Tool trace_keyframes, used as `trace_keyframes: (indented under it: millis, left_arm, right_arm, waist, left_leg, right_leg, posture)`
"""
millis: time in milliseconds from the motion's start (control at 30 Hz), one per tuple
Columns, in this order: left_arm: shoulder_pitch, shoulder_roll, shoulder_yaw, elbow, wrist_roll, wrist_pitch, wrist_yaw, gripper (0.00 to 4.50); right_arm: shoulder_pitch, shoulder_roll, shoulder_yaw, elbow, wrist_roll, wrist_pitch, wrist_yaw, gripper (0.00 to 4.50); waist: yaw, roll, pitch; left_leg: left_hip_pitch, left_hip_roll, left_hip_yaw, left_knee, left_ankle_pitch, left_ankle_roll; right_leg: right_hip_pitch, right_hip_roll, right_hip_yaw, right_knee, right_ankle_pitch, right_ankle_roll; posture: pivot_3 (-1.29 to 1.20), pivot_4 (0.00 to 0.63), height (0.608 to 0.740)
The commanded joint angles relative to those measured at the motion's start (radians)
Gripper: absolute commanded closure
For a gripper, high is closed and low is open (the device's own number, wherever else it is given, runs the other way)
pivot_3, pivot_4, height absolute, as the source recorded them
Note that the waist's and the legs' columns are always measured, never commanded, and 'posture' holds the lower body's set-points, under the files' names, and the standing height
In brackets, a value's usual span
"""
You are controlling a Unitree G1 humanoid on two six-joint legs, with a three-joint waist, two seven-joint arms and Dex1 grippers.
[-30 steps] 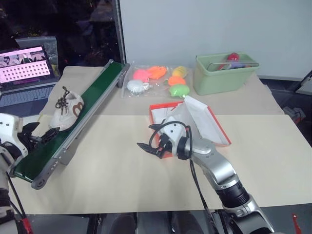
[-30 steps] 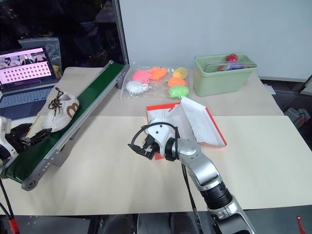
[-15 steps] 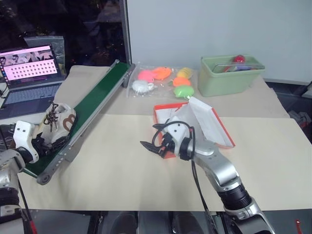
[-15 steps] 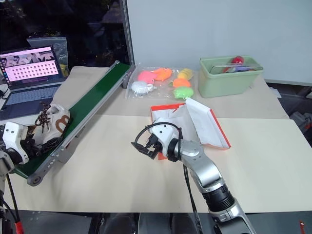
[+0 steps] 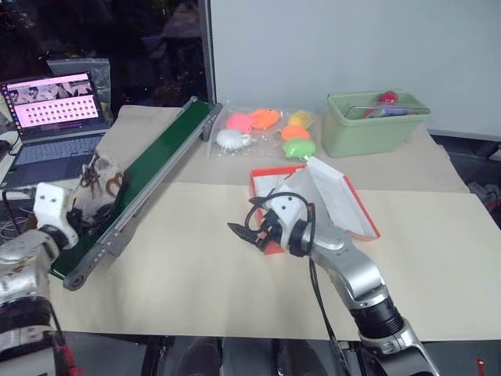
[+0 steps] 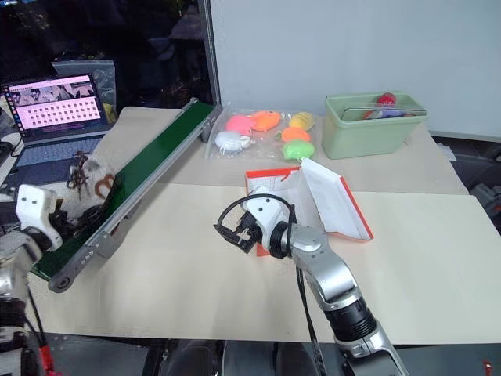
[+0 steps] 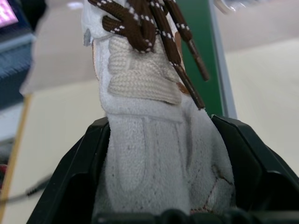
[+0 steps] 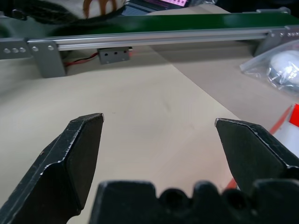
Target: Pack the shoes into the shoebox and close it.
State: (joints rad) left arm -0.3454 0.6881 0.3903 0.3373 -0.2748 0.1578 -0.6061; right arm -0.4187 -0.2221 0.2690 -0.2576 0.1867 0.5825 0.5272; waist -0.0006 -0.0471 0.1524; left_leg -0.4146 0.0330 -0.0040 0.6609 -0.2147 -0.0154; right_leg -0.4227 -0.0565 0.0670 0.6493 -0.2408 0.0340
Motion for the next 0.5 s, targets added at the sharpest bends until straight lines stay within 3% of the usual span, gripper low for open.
trace_keyframes:
  millis: [33,200,333,500]
  left_arm:
    - [-0.06,-0.062,-0.01,-0.292,-0.006,0.026,0.151,1.47]
    - [-0.039,-0.174,-0.119,-0.519,-0.018,0.122,0.214,1.47]
    - [0.036,-0.315,-0.333,-0.687,-0.032,0.205,0.21,1.47]
    - [0.089,-0.347,-0.394,-0.746,-0.052,0.247,0.191,1.47]
  right_arm:
    - [-0.05,0.052,-0.105,0.009,0.079,0.093,-0.051,0.0]
    - [-0.111,0.177,-0.253,0.044,0.242,0.281,-0.12,0.0]
    - [-0.227,0.361,-0.552,0.148,0.56,0.488,-0.272,0.0]
    - [-0.281,0.372,-0.62,0.195,0.677,0.538,-0.373,0.0]
  waist:
    - [-0.002,0.0,0.0]
    - [-0.02,0.0,0.0]
    - [-0.032,0.001,0.0]
    - [-0.044,0.002,0.001]
  left_leg:
    - [-0.001,0.0,0.0,0.0,0.0,0.0]
    - [-0.002,-0.001,0.0,-0.001,-0.001,0.0]
    - [-0.001,0.0,0.0,-0.001,-0.001,0.0]
    - [-0.002,-0.001,0.0,-0.001,-0.001,0.0]
  right_leg:
    - [-0.001,0.0,0.0,-0.001,0.0,0.0]
    - [-0.001,-0.002,0.0,0.0,0.001,0.001]
    - [-0.001,-0.001,0.001,-0.001,0.001,0.001]
    - [-0.001,-0.001,0.001,-0.002,0.001,0.001]
  posture:
    - [0.0,0.15,0.729]
    - [0.0,0.15,0.729]
    - [0.0,0.15,0.729]
    - [0.0,0.15,0.729]
